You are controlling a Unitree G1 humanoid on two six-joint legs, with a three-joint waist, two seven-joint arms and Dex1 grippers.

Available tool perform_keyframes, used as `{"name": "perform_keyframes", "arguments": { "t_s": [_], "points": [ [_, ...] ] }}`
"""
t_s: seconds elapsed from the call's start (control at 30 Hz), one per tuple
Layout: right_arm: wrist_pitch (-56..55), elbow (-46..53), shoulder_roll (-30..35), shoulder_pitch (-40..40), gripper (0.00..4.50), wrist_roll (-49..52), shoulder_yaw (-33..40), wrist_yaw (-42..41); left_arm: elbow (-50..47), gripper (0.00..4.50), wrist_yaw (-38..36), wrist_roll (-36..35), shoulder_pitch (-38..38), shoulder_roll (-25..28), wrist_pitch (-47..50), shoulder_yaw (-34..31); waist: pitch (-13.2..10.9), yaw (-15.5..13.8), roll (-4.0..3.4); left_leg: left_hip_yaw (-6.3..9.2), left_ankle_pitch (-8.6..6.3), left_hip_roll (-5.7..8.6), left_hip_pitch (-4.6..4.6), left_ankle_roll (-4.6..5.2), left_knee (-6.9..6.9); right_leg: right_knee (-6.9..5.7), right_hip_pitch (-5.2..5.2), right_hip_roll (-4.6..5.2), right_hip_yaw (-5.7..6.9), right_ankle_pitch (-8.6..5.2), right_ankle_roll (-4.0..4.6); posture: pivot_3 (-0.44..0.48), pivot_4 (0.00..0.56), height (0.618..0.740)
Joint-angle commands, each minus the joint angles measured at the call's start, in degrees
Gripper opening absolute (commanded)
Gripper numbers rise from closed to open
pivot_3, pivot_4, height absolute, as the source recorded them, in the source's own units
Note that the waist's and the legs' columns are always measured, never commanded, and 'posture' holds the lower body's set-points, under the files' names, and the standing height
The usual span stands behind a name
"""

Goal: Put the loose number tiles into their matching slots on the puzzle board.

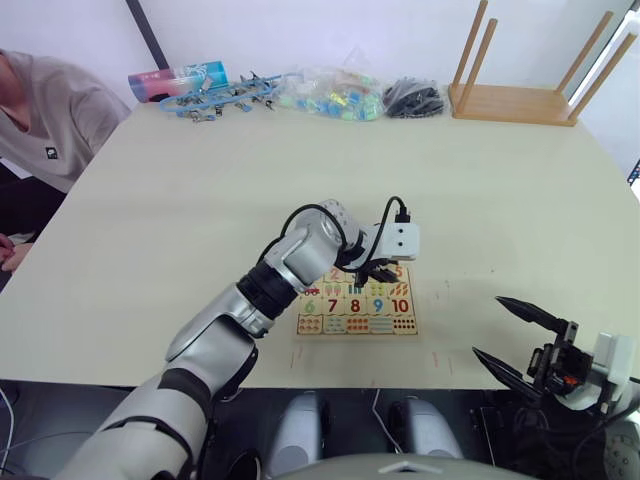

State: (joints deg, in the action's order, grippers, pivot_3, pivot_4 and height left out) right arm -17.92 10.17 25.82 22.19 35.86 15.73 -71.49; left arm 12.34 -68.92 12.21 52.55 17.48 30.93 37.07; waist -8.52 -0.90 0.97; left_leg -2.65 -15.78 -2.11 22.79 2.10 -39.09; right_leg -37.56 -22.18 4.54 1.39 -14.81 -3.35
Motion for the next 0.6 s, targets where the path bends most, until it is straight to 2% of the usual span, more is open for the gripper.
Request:
{"name": "perform_keyframes", "arguments": {
  "t_s": [0.03, 0.6],
  "points": [
    [-1.1, 1.0, 0.2, 0.3, 4.50, 0.3, 0.3, 0.1, -1.1, 1.01, 0.0, -0.2, 0.9, -0.4, -0.3, -0.3, 0.0, 0.0, 0.00, 0.00, 0.00, 0.00, 0.00, 0.00, 0.00, 0.00, 0.00, 0.00, 0.00, 0.00, 0.00, 0.000, 0.150, 0.737],
    [-1.2, 1.0, 0.2, 0.5, 4.50, -0.3, 0.2, 0.2, -1.4, 1.01, 0.0, -0.8, 1.2, -1.1, 0.8, -1.0, 0.0, 0.0, 0.00, 0.00, 0.00, 0.00, 0.00, 0.00, 0.00, 0.00, 0.00, 0.00, 0.00, 0.00, 0.00, 0.000, 0.150, 0.737]
  ]
}}
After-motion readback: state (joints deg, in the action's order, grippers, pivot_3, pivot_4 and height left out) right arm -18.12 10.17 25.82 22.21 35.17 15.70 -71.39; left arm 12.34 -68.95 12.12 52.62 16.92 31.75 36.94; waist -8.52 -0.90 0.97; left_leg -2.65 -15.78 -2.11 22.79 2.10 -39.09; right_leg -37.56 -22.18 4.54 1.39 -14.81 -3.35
